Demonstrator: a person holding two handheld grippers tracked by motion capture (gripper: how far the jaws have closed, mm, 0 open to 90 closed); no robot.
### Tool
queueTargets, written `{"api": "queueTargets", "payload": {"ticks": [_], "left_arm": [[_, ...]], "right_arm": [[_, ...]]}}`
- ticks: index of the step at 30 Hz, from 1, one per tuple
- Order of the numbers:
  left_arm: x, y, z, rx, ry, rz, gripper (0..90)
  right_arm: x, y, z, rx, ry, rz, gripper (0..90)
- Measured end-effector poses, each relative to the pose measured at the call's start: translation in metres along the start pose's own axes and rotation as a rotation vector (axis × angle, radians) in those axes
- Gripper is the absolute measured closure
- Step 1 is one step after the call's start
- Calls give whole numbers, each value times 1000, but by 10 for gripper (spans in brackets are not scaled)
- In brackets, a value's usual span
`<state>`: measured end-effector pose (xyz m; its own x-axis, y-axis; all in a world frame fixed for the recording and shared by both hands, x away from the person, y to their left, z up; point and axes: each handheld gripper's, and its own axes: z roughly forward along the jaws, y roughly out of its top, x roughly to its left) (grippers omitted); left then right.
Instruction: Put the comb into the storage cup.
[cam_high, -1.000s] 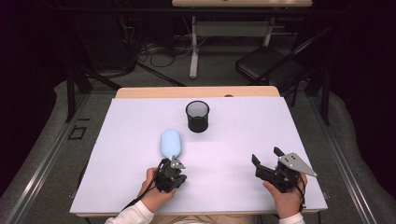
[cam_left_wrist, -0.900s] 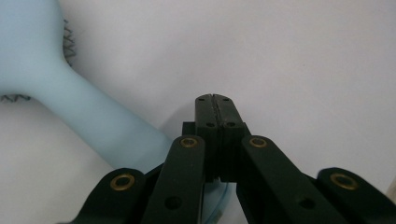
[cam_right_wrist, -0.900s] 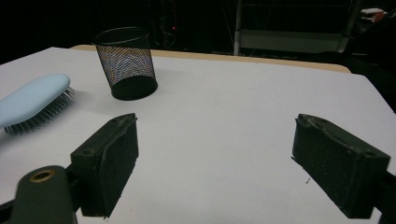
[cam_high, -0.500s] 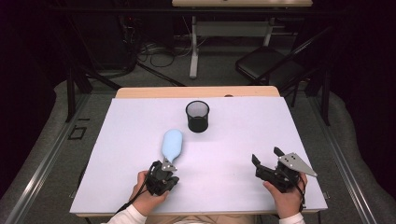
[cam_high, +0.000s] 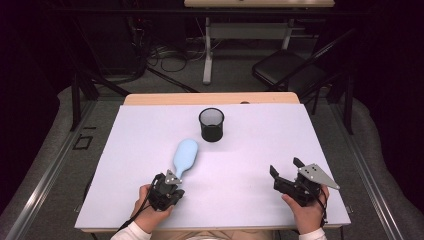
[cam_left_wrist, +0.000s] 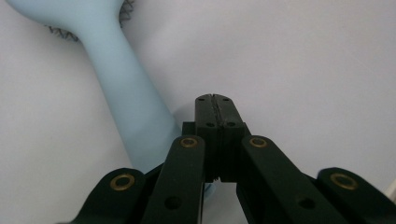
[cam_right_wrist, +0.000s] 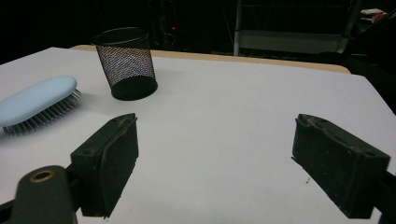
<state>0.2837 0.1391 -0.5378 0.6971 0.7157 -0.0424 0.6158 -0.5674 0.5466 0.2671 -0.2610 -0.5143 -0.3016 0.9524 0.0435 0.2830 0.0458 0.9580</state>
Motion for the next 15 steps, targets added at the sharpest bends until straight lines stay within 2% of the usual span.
{"api": "queueTargets", "payload": {"ticks": [15], "left_arm": [[13, -7, -6, -10, 31, -32, 900]], "right_arm": [[0, 0, 0, 1, 2, -1, 143]]}}
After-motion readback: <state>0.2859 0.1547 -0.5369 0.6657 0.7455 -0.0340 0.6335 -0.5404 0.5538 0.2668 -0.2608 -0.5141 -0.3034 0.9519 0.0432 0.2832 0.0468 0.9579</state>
